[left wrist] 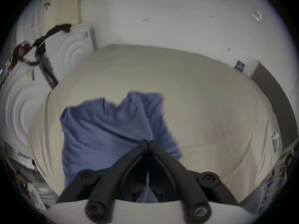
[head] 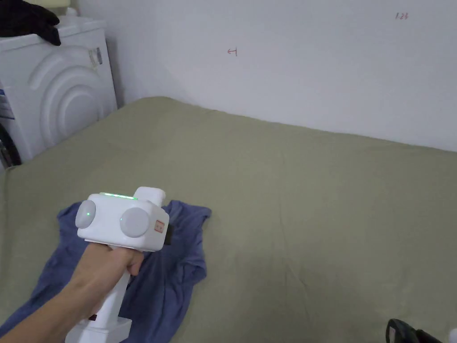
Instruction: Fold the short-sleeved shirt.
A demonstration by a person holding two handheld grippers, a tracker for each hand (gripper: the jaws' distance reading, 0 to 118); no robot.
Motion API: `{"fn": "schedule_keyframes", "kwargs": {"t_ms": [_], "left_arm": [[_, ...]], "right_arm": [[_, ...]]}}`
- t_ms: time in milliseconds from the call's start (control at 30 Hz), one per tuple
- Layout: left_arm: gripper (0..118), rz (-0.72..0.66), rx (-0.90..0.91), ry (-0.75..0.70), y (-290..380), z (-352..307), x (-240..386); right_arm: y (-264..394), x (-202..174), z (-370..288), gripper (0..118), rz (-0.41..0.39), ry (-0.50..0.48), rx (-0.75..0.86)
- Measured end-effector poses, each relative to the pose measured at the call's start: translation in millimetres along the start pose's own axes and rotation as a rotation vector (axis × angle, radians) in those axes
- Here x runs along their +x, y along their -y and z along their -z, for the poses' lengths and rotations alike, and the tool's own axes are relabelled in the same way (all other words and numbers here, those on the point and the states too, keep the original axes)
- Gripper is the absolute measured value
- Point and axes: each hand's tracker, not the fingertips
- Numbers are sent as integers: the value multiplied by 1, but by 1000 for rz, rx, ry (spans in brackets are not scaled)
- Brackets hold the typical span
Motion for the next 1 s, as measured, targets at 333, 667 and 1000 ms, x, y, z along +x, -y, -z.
{"fn": "schedule_keyframes", "kwargs": {"t_ms": [333, 667, 1000], "left_arm": [[0, 189, 115, 323, -69, -32, 208], [0, 393, 46, 666, -53, -12, 407], [117, 373, -171, 530, 20, 106, 434]], "right_arm": [[3, 81, -46, 2, 38, 218, 41], [8, 144, -53, 2, 92, 346, 19], [16, 159, -36, 2, 106, 345, -17]]}}
